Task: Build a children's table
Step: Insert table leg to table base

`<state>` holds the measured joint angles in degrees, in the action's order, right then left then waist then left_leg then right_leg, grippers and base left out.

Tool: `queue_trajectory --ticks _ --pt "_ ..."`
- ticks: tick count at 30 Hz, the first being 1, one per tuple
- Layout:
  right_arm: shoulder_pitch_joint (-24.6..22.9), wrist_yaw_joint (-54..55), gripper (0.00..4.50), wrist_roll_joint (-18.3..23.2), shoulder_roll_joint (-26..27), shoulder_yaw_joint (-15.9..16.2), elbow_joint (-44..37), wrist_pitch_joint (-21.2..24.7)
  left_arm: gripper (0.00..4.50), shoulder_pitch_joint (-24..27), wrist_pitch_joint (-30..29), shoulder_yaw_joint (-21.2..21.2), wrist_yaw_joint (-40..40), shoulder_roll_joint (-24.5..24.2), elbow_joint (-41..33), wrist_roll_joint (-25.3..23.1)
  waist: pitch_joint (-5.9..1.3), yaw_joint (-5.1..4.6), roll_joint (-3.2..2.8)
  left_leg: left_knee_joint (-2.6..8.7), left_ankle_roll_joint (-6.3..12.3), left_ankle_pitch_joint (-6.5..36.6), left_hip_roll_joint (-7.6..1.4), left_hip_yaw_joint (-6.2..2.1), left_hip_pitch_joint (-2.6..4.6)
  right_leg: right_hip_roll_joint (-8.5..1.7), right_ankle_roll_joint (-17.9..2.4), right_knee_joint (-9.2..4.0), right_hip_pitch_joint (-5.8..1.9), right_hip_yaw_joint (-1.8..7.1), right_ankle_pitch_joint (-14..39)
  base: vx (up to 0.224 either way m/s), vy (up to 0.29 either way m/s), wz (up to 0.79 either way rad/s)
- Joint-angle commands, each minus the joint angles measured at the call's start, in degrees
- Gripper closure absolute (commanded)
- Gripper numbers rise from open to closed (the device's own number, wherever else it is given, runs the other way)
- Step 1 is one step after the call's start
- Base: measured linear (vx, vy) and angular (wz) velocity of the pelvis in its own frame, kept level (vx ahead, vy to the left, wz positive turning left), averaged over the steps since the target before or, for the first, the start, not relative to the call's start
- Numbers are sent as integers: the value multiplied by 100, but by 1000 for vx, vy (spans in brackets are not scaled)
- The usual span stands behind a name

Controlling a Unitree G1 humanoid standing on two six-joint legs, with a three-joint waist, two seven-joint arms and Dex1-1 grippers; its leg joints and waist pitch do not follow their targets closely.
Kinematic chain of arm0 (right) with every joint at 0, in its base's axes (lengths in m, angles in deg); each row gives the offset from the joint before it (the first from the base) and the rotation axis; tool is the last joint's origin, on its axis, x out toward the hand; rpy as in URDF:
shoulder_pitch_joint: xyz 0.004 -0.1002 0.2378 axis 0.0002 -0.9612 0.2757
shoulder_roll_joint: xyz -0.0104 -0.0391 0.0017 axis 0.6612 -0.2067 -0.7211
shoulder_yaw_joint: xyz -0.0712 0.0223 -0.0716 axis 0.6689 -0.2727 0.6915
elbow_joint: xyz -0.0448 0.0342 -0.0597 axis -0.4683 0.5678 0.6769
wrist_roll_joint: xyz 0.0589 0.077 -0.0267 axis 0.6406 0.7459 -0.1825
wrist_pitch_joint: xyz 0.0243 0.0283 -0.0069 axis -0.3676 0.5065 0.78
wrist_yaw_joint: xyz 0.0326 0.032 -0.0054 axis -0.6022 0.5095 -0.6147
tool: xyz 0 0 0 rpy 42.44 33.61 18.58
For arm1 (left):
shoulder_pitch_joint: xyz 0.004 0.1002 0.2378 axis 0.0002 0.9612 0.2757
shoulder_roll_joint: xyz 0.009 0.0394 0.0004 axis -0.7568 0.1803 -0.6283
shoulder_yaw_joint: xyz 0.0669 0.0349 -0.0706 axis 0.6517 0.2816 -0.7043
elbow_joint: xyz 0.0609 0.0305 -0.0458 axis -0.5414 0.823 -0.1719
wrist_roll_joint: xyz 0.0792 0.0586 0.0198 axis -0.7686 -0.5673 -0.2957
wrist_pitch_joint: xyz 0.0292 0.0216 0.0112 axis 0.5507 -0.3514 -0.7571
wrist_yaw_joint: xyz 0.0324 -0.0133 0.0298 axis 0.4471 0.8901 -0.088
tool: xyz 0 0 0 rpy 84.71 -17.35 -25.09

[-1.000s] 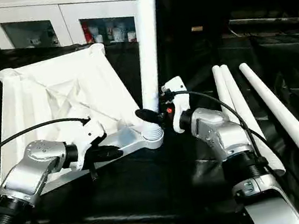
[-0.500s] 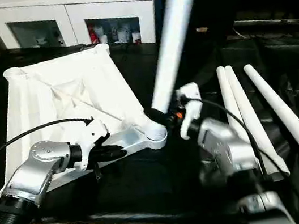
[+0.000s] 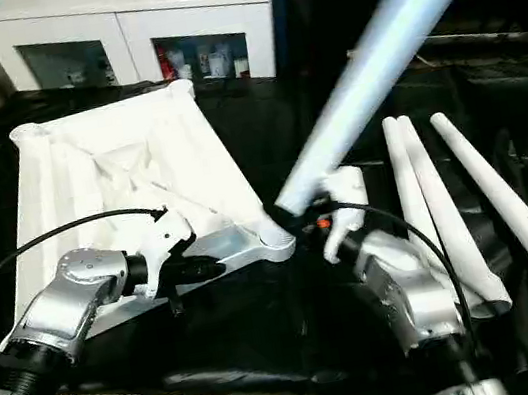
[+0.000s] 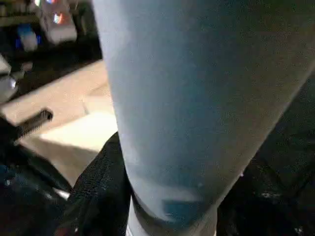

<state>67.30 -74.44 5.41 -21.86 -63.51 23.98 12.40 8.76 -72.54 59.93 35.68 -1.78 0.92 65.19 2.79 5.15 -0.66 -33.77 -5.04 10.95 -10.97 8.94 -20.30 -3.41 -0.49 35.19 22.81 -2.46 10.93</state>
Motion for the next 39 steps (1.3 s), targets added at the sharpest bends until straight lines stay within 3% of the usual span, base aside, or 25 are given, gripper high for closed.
queue_trajectory --ticks 1,2,3,5,6,8,10,11,15,17,20,24,26,31,35,39 --pt "-142 -68 261 -393 -151 325 385 362 450 -96 -15 -157 -198 -95 31 -79 -273 2 -2 507 -40 1714 -172 -41 4 -429 -879 -544 -225 244 2146 0 0 0" --pt "-65 -115 261 -409 -183 387 404 409 450 -88 0 -148 -181 -109 30 -90 -276 12 -22 502 -26 1686 -169 -38 6 -433 -878 -543 -224 249 2133 0 0 0" --pt "-13 -161 261 -433 -211 432 407 443 450 -75 10 -142 -170 -118 21 -96 -268 9 15 506 -6 1661 -166 -39 -7 -432 -869 -537 -230 248 2167 0 0 0" --pt "199 -301 261 -431 -261 483 480 579 450 -33 10 -117 -107 -151 -32 -95 -273 8 15 508 5 1637 -170 -38 -1 -441 -847 -546 -226 250 2238 0 0 0" --pt "339 -380 261 -411 -286 496 555 645 450 -10 6 -111 -85 -164 -62 -90 -265 1 52 511 17 1612 -166 -42 -21 -440 -834 -539 -237 246 2278 0 0 0" --pt "534 -469 261 -405 -320 501 698 677 450 17 -3 -91 -36 -188 -101 -86 -264 1 40 504 21 1611 -171 -35 -5 -453 -810 -562 -215 249 2391 0 0 0" --pt "722 -591 261 -401 -353 503 865 738 450 45 -5 -66 8 -210 -144 -88 -268 -11 91 509 26 1548 -174 -40 -26 -452 -828 -543 -232 245 2337 0 0 0" --pt "985 -772 261 -415 -395 540 1132 805 450 75 -26 -54 66 -230 -205 -65 -264 -20 93 511 20 1539 -178 -43 -34 -456 -828 -543 -233 237 2358 0 0 0" --pt "1226 -1222 261 -508 -529 761 1427 836 450 100 -15 -7 156 -271 -280 -51 -270 -29 115 503 32 1522 -191 -35 -15 -457 -921 -529 -225 241 2221 0 0 0" --pt "1264 -1357 261 -556 -573 834 1504 802 450 108 8 18 181 -292 -304 -62 -276 -17 105 490 47 1443 -190 -22 -6 -452 -987 -512 -220 246 2009 0 0 0" --pt "1332 -1726 261 -628 -665 991 1748 737 450 149 21 47 228 -340 -386 -65 -297 -4 140 472 113 1199 -189 -8 -22 -446 -1131 -455 -258 242 1457 0 0 0" --pt "1316 -2018 261 -696 -753 1124 1912 652 450 191 52 73 317 -391 -474 -48 -307 6 138 466 131 1154 -192 -3 -11 -440 -1212 -431 -263 237 1268 0 0 0" --pt "1338 -2146 261 -729 -776 1164 2060 607 450 223 69 101 468 -439 -561 -7 -309 12 110 468 121 1211 -195 -5 0 -442 -1235 -431 -261 239 1266 0 0 0" --pt "1368 -2450 261 -762 -811 1219 2250 455 450 336 143 203 979 -579 -895 171 -313 3 122 489 81 1378 -210 -11 18 -430 -1285 -429 -261 235 1216 0 0 0" --pt "1307 -2881 261 -791 -900 1338 2207 139 450 306 215 430 1073 -752 -914 -101 -316 21 110 486 99 1400 -207 -3 32 -419 -1367 -425 -263 230 1041 0 0 0" --pt "1184 -3290 261 -740 -963 1442 2069 46 450 274 216 458 1265 -845 -862 -92 -309 37 105 496 80 1572 -213 -2 56 -428 -1331 -448 -257 237 1284 0 0 0"
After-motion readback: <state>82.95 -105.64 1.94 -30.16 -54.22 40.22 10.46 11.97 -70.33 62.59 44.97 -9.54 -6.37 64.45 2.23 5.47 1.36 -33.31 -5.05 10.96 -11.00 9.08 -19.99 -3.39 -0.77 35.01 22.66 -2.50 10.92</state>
